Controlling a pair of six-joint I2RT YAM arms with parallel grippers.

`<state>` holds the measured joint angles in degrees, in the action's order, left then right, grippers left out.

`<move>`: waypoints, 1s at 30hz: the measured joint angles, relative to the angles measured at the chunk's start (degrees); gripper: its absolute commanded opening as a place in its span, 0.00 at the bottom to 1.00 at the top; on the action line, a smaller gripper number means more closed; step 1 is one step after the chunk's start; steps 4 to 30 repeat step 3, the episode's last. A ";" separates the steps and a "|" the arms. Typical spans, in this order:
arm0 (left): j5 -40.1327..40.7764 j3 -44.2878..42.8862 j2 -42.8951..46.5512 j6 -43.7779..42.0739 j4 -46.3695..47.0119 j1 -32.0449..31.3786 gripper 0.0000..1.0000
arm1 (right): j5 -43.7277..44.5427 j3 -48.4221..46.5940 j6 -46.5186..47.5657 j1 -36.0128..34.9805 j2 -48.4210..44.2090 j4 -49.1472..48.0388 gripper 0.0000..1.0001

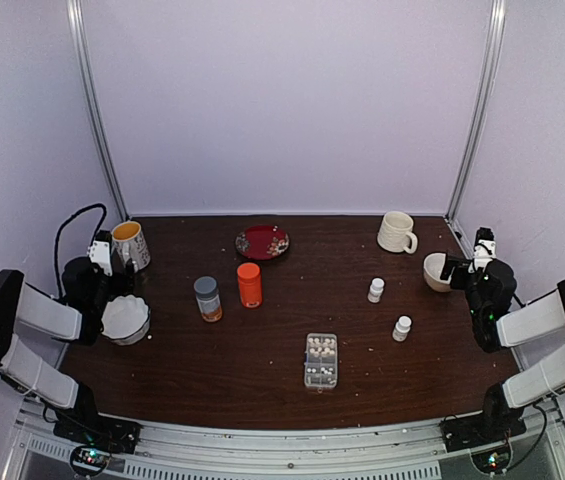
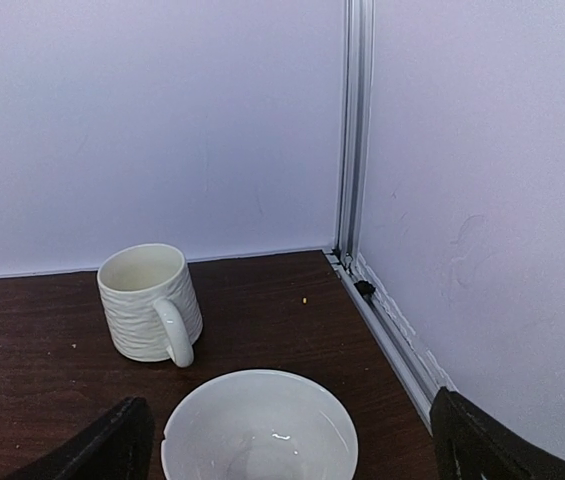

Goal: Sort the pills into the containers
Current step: Reset both arms

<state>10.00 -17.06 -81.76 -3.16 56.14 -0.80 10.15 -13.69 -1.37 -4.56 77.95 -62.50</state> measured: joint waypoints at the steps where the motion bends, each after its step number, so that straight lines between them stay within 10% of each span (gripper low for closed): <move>1: 0.00 -0.02 0.00 0.00 -0.04 0.00 0.97 | 0.00 0.00 0.00 0.00 0.00 0.00 1.00; 30: -0.26 -0.20 0.00 0.00 -0.13 0.26 0.98 | 0.00 0.00 0.02 0.00 0.00 0.00 1.00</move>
